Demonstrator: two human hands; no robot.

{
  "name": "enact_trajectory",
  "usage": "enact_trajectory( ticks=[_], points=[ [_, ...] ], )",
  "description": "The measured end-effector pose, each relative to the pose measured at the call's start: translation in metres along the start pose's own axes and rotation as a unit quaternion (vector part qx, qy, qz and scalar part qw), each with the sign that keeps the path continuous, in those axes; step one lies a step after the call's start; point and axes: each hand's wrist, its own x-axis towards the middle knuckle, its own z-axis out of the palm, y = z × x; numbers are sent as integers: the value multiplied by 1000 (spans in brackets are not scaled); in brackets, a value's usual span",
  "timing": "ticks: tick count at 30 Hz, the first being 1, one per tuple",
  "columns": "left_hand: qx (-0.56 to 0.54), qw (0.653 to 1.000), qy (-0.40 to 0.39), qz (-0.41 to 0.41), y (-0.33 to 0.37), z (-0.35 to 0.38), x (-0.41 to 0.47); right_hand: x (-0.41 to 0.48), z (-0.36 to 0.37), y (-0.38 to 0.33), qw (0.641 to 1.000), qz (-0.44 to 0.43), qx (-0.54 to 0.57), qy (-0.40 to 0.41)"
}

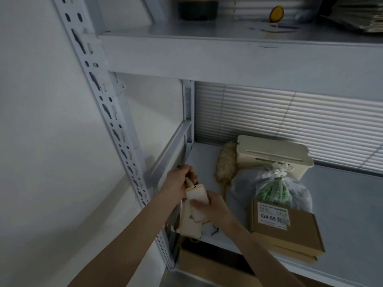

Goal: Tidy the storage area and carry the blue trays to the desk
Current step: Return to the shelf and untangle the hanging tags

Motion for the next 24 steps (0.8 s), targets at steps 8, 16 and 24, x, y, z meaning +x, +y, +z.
enact_trajectory(
  ticks=[8, 16, 24],
  points=[
    [126, 987, -78, -59, -15, -15, -7, 11, -17, 9, 974, 27, 225, 32],
    [-61, 964, -215, -147, -80, -48, -27, 34, -4, 32, 995, 40, 25, 84],
    [59, 994, -60, -73, -95, -57, -13, 43, -22, 17, 994, 33, -44, 100]
  ],
)
